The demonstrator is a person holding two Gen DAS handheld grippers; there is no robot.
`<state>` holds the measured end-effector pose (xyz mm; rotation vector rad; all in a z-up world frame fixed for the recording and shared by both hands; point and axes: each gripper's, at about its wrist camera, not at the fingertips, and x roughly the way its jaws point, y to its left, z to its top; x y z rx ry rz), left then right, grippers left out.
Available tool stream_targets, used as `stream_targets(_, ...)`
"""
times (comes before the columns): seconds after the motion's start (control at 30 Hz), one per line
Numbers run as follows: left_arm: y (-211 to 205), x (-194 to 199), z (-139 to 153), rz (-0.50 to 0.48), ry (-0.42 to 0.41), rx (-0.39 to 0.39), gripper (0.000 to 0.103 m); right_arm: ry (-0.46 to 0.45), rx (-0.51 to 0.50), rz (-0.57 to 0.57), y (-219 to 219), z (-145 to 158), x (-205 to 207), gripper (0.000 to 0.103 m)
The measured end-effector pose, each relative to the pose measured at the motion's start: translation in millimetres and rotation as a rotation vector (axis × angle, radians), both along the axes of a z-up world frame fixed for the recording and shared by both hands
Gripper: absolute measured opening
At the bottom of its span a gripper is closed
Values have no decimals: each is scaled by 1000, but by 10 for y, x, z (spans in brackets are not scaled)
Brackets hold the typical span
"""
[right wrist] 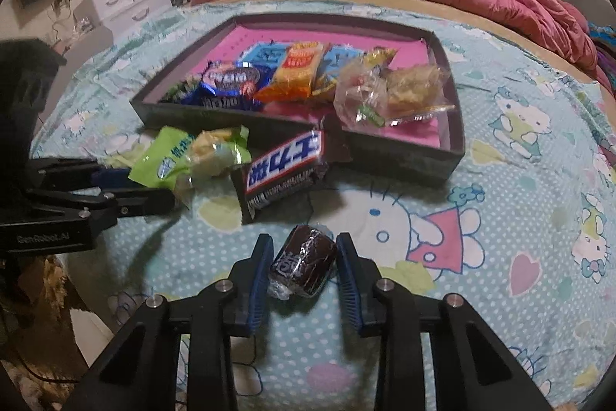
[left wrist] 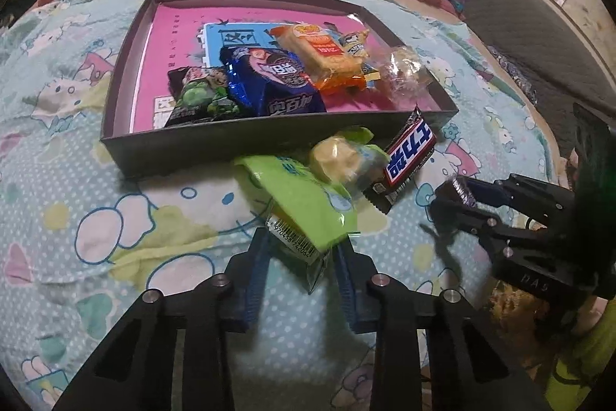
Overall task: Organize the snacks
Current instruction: 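Grasp the clear wafer pack with the left tool while the right tool grasps the dark round chocolate, then carry the wafer pack with the left tool while the right tool carries the chocolate into the tray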
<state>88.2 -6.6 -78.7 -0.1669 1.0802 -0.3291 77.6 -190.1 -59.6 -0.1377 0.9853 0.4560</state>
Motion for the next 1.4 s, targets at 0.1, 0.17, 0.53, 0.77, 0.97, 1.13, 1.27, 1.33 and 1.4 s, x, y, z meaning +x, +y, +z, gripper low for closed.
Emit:
stream_targets(0.1,62,-41,29,9,1,4,34,-16,18,-17,-40,53,19,34)
stream_targets(0.17,113,-65,53,20,5,1,34,-22,36,-34,-80,86,40,34)
stream_targets(0.53,677,-164,384,194,-48,-18,34,-54,119,-98,-260,193,97,34)
stream_targets(0.77,819,-65,618,240,-119,-58,34,-95,166,-131,-361,284,155,34)
stream_targets(0.97,756,125,624,239,-127,-49,34,-123,193,-156,-432,348,221,34)
stream_targets(1.13,687,259,607,234,-125,-28,34,-142,197,-171,-474,386,286,34)
stream_targets(1.27,648,319,583,230,-122,-21,34,-161,201,-173,-494,417,318,34)
stream_targets(1.33,633,343,562,234,-118,-15,34,-168,198,-174,-497,424,337,34)
stream_targets(1.4,633,378,541,240,-112,-15,34,-171,199,-177,-499,425,357,34)
